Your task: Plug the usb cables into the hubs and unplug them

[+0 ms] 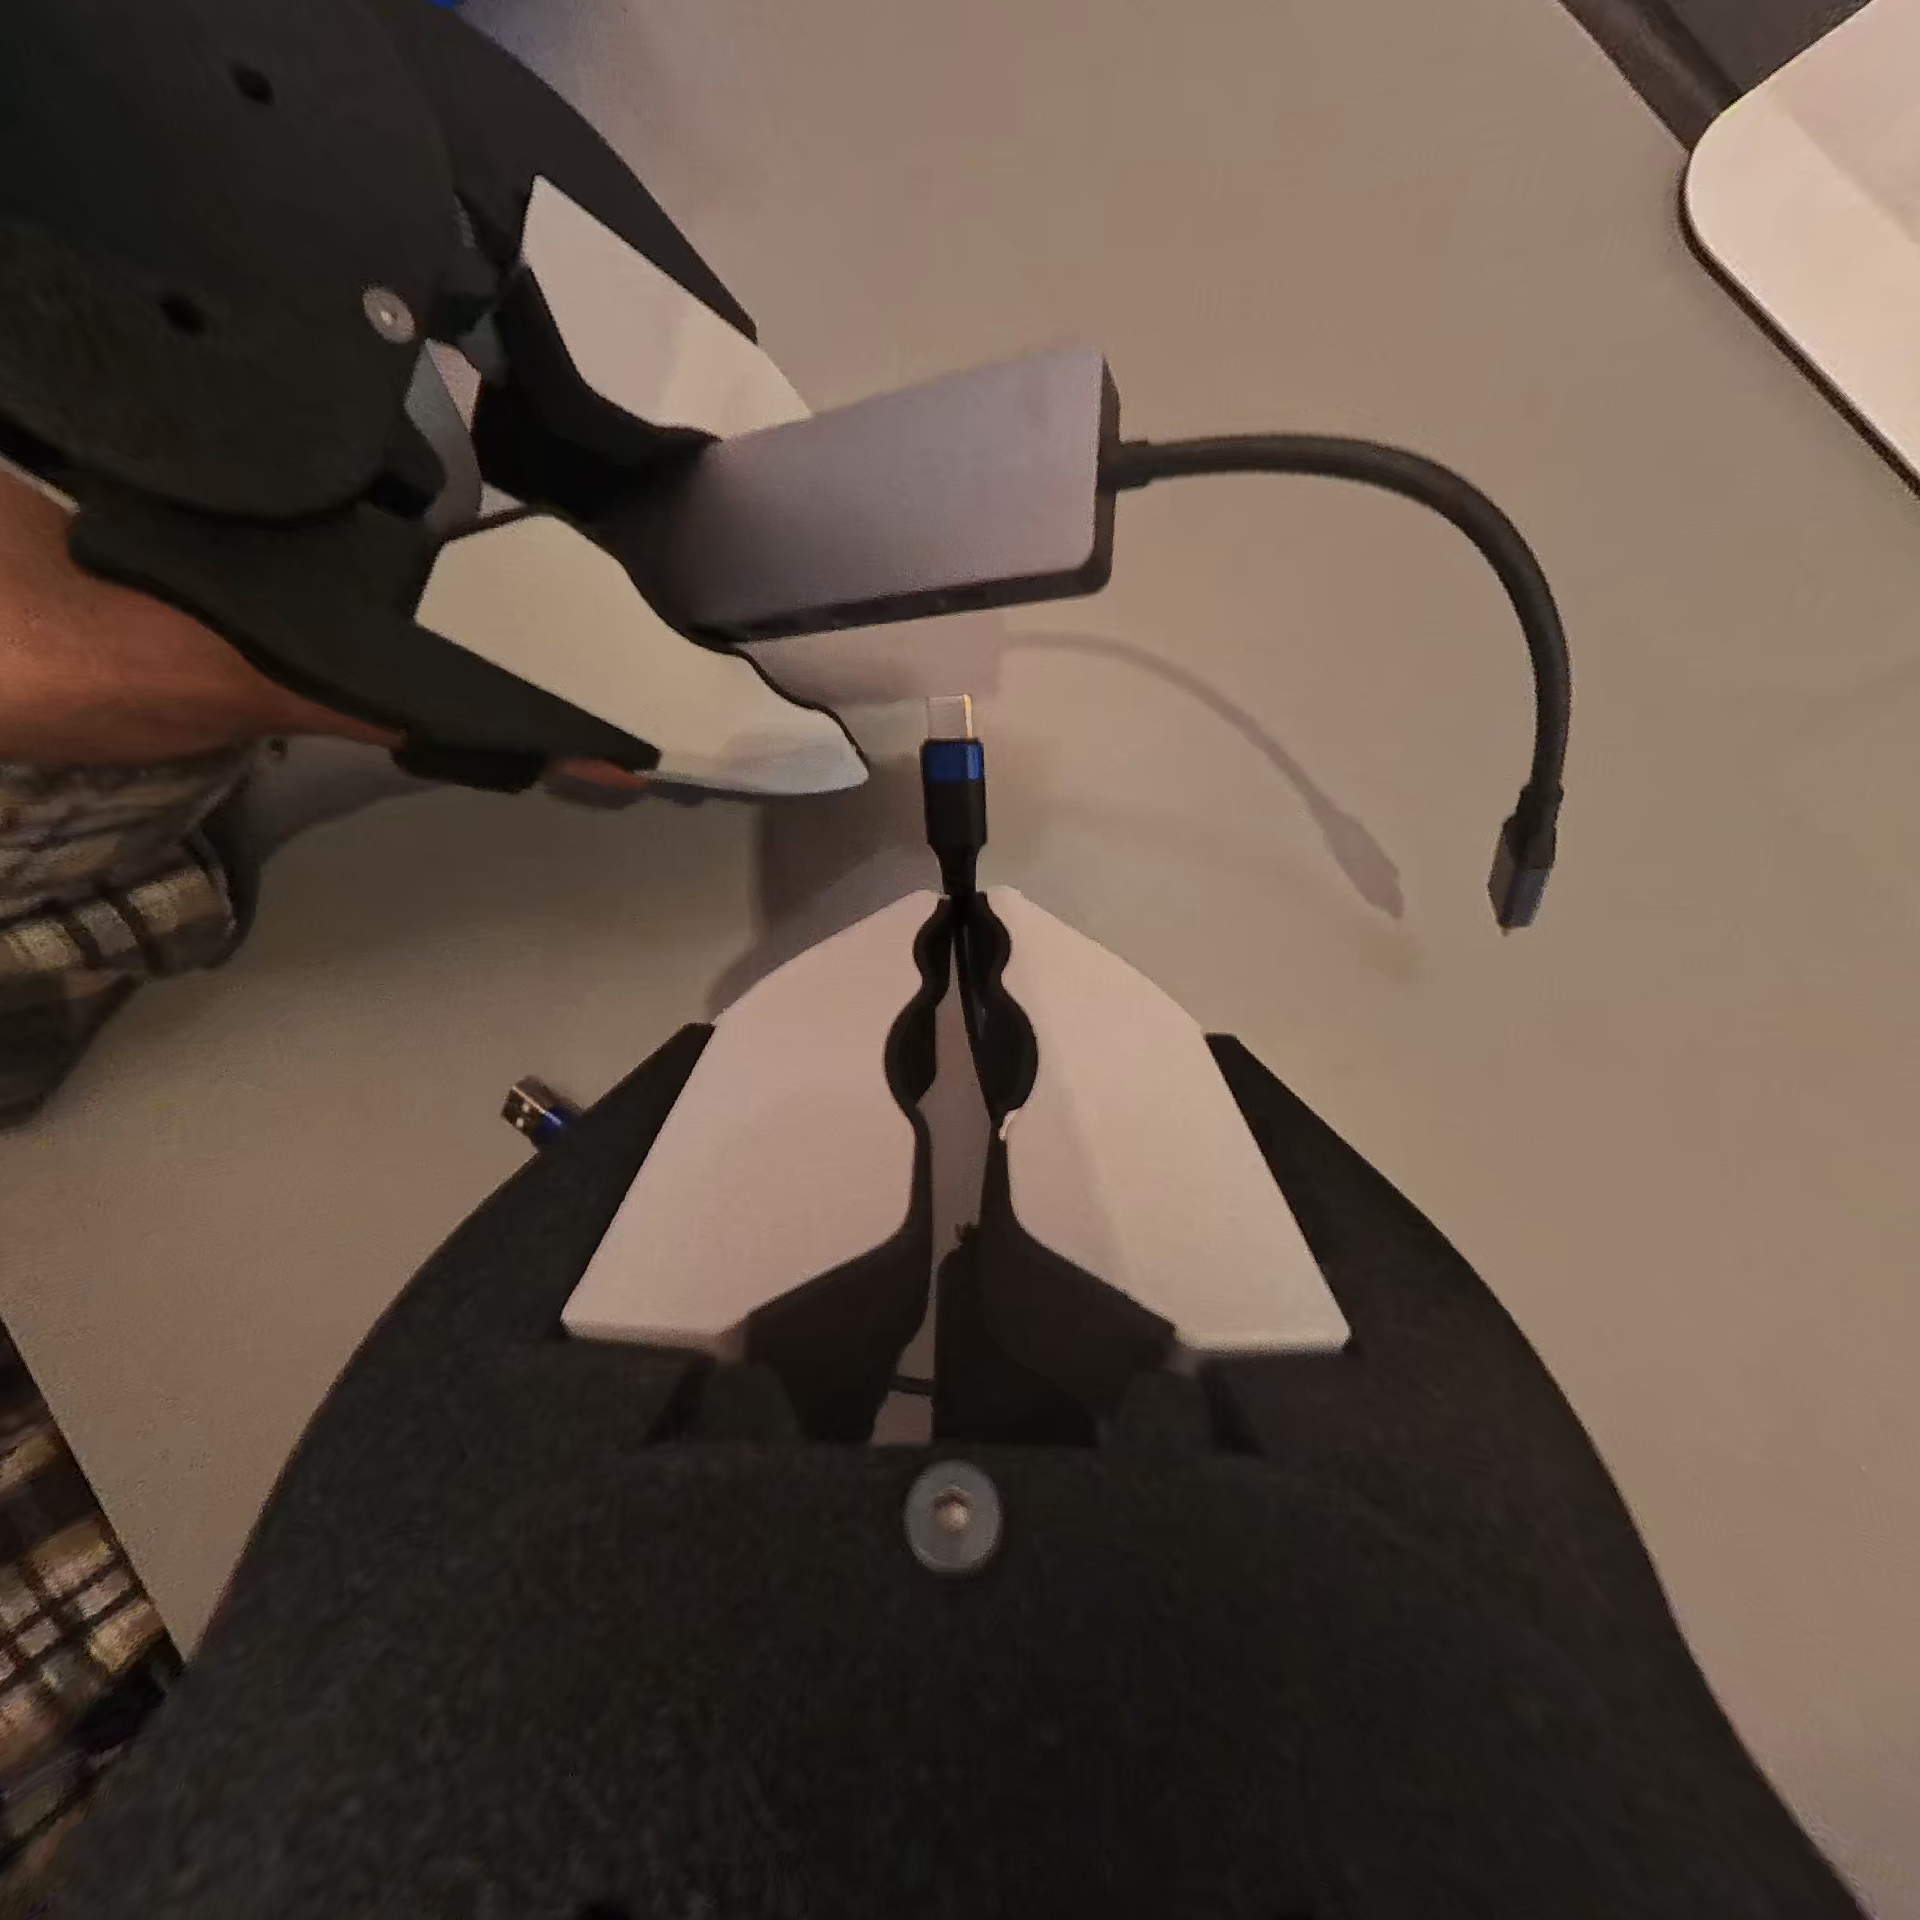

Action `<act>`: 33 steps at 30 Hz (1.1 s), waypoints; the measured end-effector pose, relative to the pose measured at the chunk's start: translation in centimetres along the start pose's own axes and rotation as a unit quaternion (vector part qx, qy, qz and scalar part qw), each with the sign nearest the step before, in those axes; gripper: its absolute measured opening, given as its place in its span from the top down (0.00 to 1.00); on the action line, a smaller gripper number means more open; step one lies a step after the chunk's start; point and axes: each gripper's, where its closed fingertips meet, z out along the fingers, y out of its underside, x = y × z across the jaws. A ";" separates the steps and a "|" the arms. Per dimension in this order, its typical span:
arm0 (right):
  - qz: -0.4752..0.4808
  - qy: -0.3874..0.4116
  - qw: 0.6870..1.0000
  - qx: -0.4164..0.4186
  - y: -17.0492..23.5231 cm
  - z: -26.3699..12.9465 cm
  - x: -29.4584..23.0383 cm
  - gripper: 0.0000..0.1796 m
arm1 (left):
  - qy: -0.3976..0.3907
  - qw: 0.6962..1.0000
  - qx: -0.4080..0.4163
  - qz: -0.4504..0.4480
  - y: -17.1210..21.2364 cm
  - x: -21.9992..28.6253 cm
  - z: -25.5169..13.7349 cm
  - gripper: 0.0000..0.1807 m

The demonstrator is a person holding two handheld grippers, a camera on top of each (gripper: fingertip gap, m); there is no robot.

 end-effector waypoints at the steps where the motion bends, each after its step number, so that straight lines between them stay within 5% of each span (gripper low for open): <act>1: 0.003 -0.004 1.000 0.002 -0.2 0.1 -0.1 0.99 | -0.006 1.000 -0.003 0.003 0.1 0.0 0.0 0.78; 33: 0.004 0.019 0.999 0.035 -1.4 0.8 0.4 0.99 | -0.089 0.994 -0.041 0.057 0.6 -1.1 -0.2 0.78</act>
